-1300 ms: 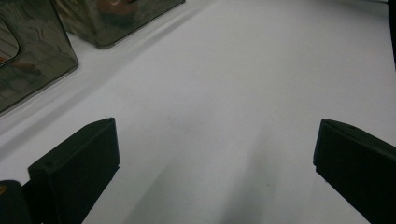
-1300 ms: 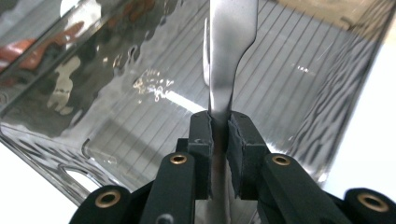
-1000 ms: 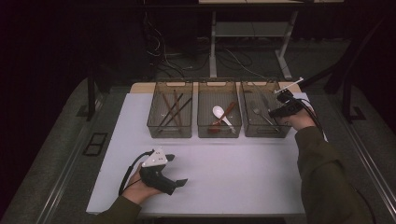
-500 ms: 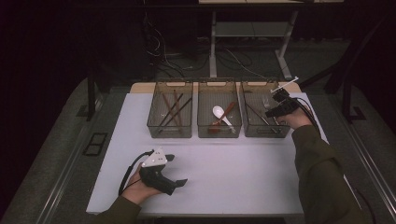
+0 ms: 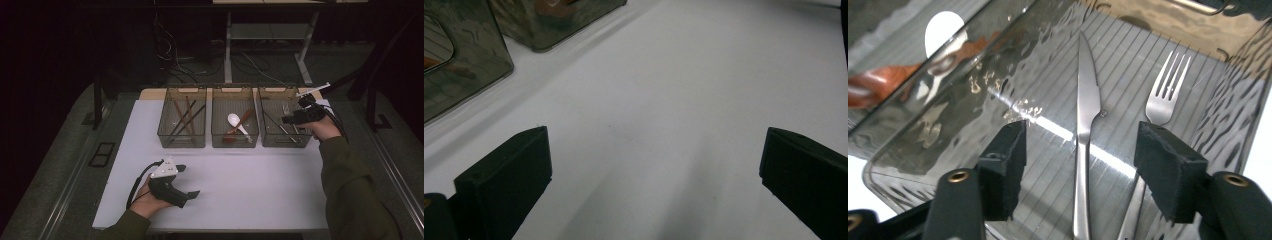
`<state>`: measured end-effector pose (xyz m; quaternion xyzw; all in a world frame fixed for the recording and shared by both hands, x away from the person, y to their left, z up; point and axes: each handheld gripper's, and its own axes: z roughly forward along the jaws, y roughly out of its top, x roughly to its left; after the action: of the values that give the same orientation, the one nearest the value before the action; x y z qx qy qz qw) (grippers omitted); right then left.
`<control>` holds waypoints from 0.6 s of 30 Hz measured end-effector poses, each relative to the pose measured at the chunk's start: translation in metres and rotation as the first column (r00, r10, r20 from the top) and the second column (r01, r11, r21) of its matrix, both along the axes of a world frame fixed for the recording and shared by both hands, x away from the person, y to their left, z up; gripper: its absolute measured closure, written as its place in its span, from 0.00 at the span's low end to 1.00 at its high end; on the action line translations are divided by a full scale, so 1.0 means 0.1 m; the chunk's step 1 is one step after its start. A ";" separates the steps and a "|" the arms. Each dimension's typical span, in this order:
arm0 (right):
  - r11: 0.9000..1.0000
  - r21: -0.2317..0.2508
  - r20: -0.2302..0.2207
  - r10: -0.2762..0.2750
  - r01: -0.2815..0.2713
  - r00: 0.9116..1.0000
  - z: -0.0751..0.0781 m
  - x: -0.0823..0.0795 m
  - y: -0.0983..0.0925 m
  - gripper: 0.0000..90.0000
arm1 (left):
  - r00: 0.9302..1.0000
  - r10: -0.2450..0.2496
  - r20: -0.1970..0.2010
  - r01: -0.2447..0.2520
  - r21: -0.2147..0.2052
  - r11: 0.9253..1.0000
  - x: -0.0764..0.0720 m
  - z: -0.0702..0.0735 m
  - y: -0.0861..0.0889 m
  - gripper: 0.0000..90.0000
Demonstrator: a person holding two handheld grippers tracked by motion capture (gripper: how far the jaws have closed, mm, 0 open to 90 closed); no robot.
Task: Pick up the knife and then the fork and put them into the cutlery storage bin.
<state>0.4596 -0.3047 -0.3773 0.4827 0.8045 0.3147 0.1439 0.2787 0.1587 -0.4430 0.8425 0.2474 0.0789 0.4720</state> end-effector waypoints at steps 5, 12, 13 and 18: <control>0.998 0.056 0.036 -0.010 0.008 0.999 0.01 -0.09 -0.05 0.33 | 1.000 0.005 -0.001 -0.005 0.001 1.000 0.00 0.00 0.00 0.00; 0.994 0.106 0.071 0.015 -0.022 0.997 0.03 -0.26 -0.09 0.29 | 1.000 0.007 -0.002 -0.007 0.003 1.000 0.00 0.00 0.00 0.00; 0.993 0.116 0.076 0.021 -0.029 0.997 0.04 -0.29 -0.09 0.28 | 1.000 0.007 -0.001 -0.007 0.003 1.000 0.00 0.00 0.00 0.00; 0.985 0.154 0.117 0.055 -0.072 0.992 0.04 -0.44 -0.09 0.25 | 1.000 0.009 -0.001 -0.009 0.006 1.000 0.00 0.00 0.02 0.00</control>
<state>0.4155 -0.3134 -0.3729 0.4482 0.7827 0.4084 0.1403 0.2783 0.1608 -0.4428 0.8427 0.2514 0.0812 0.4691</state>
